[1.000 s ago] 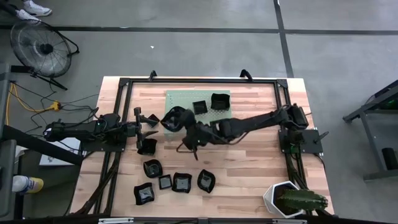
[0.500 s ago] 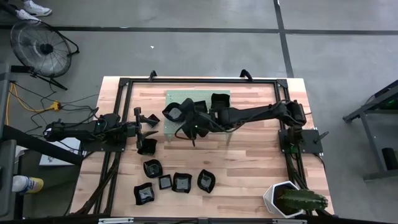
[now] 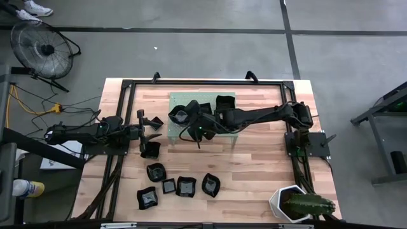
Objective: Pick & Place Mini shaped plates
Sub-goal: Stack the leaf-shaped plate on top of the other leaf-shaped plate on the shelf
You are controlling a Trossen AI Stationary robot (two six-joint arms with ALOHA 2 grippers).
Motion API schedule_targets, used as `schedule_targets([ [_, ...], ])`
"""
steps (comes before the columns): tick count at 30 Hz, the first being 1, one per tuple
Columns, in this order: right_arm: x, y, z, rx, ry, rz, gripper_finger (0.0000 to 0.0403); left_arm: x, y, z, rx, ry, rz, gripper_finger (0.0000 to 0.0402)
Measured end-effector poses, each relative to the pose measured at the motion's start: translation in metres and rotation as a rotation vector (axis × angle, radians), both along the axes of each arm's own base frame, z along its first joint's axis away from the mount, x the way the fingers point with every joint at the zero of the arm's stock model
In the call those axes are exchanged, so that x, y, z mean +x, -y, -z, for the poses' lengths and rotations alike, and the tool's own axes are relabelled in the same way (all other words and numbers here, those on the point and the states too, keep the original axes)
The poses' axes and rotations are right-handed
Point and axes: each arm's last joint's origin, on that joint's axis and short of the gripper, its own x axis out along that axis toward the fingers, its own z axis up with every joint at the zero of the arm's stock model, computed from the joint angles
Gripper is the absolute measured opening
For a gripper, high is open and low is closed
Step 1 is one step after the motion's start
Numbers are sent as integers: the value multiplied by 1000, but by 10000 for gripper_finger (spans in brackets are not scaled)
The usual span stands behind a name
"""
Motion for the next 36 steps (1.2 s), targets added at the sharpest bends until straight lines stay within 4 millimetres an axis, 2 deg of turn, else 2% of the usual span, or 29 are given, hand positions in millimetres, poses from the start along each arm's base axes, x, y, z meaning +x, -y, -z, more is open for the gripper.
schedule_targets([
  [23, -1, 1, 3, 40, -18, -2, 25, 0, 0, 0, 0, 0, 0, 193],
  [36, -2, 2, 2, 13, -16, 24, 84, 0, 0, 0, 0, 0, 0, 193],
])
